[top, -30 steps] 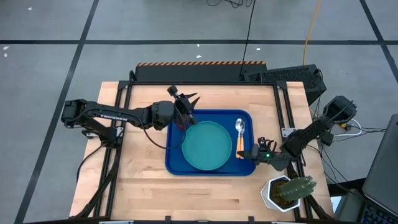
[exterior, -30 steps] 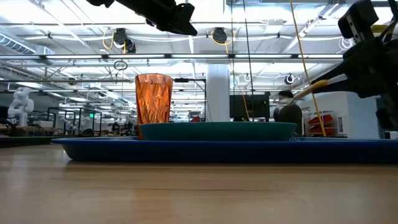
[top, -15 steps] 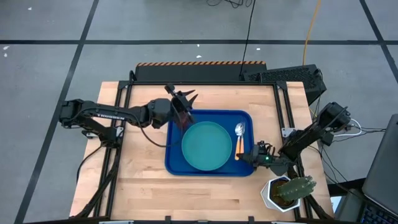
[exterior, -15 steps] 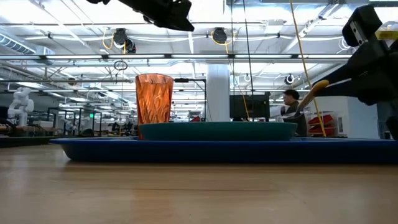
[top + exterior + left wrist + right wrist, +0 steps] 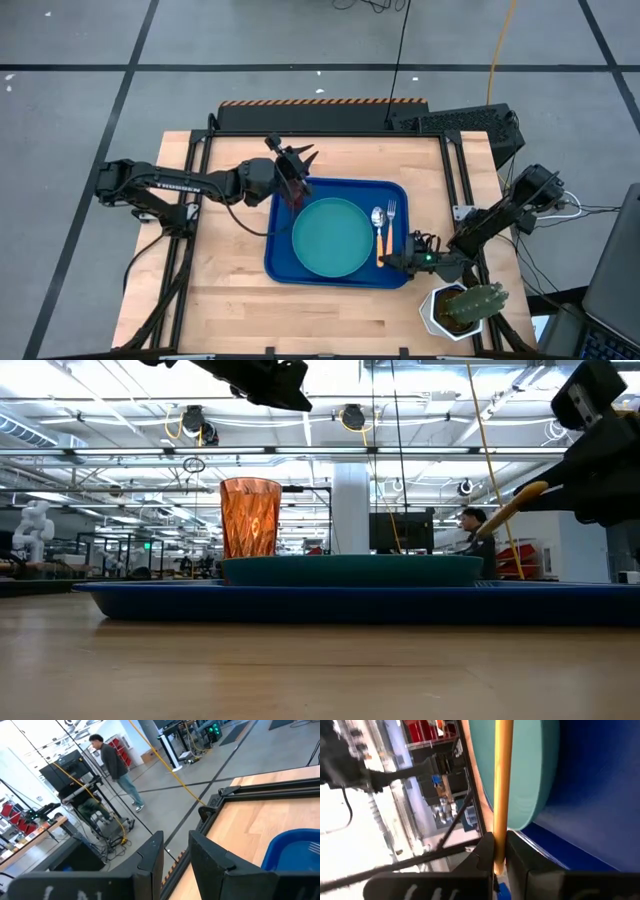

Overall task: Pick and place plate/cup/fork/spoon on tray
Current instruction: Put the orange spoon on the blue tray to the right of the yellow fork

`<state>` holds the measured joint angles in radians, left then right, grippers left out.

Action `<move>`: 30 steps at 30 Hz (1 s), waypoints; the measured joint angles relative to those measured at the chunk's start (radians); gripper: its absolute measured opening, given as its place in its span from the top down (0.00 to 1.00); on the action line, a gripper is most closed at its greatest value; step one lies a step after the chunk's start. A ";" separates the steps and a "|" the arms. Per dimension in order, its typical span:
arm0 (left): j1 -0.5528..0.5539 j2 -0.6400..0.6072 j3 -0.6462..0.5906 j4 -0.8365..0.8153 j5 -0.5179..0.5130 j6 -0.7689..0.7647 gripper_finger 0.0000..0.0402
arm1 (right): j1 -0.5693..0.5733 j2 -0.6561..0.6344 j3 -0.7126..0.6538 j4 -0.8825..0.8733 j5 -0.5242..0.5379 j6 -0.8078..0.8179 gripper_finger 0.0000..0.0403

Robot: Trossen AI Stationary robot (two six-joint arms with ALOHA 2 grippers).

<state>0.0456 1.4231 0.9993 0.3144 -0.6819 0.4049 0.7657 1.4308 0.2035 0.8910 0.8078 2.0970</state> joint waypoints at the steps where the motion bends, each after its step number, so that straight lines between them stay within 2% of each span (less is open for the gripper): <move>1: 0.000 0.000 0.000 0.000 0.000 0.000 0.76 | -0.004 -0.013 0.000 -0.003 -0.001 -0.024 0.98; 6: 0.000 0.000 0.000 -0.002 0.000 -0.001 0.76 | -0.028 -0.094 -0.005 -0.043 -0.005 -0.142 0.98; 13: 0.000 0.000 0.000 -0.006 0.000 -0.008 0.76 | -0.033 -0.235 -0.003 -0.168 -0.009 -0.206 0.98; 20: 0.000 0.000 0.000 -0.011 0.000 -0.008 0.76 | -0.020 -0.373 -0.003 -0.401 -0.057 -0.171 0.98; 24: 0.000 0.000 0.000 -0.015 0.000 -0.009 0.76 | -0.018 -0.491 -0.003 -0.593 -0.110 -0.156 0.98; 30: 0.000 0.000 0.000 -0.026 0.000 -0.012 0.76 | -0.018 -0.632 0.016 -0.817 -0.107 -0.174 0.98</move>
<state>0.0452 1.4231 0.9993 0.2882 -0.6815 0.3925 0.7479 0.7987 0.2195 0.0744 0.7010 1.9228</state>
